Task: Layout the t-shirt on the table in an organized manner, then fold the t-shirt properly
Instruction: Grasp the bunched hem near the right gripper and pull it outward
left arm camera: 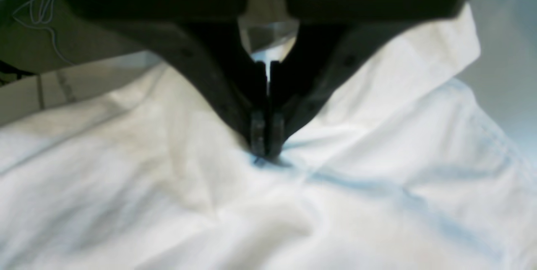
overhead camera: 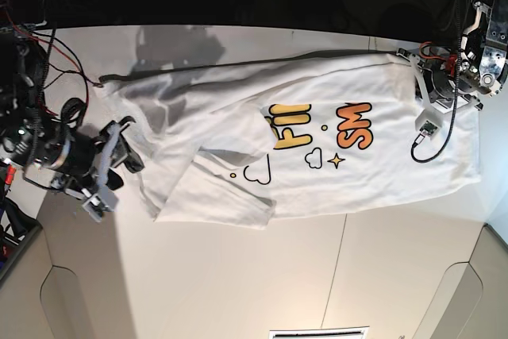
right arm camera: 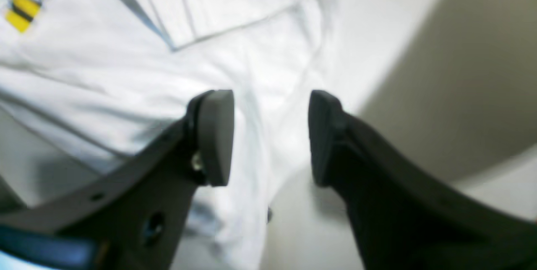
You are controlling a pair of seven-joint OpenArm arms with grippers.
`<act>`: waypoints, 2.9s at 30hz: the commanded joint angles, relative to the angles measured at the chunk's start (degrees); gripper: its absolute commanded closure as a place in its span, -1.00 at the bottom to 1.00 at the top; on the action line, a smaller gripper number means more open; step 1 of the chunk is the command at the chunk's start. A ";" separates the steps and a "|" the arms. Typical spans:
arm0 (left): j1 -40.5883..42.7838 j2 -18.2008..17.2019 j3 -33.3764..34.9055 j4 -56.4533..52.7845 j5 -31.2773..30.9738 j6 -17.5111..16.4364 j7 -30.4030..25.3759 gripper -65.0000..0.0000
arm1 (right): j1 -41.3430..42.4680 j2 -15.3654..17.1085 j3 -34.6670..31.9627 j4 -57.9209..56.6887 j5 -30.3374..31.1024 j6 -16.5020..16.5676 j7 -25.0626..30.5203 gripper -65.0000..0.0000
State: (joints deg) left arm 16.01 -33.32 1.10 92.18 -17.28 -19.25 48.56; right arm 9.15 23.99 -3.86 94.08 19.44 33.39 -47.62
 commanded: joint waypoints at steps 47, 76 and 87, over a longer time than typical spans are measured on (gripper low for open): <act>-0.61 -0.96 -0.42 0.85 -0.11 -0.52 -1.16 1.00 | 23.67 -6.05 -37.55 -21.20 -17.51 1.03 0.63 0.13; -0.61 -0.96 -0.42 0.85 -0.11 -0.52 -1.18 1.00 | 23.54 -8.52 -37.70 -26.05 -24.15 -1.68 4.59 0.34; -0.61 -0.96 -0.42 0.85 -0.11 -0.52 -1.18 1.00 | 23.54 -8.79 -37.70 -26.05 -25.29 -4.09 4.81 0.46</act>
State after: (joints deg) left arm 15.86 -33.32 1.13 92.18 -17.26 -19.79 47.99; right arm 31.11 15.11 -41.98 67.33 -5.63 29.95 -43.48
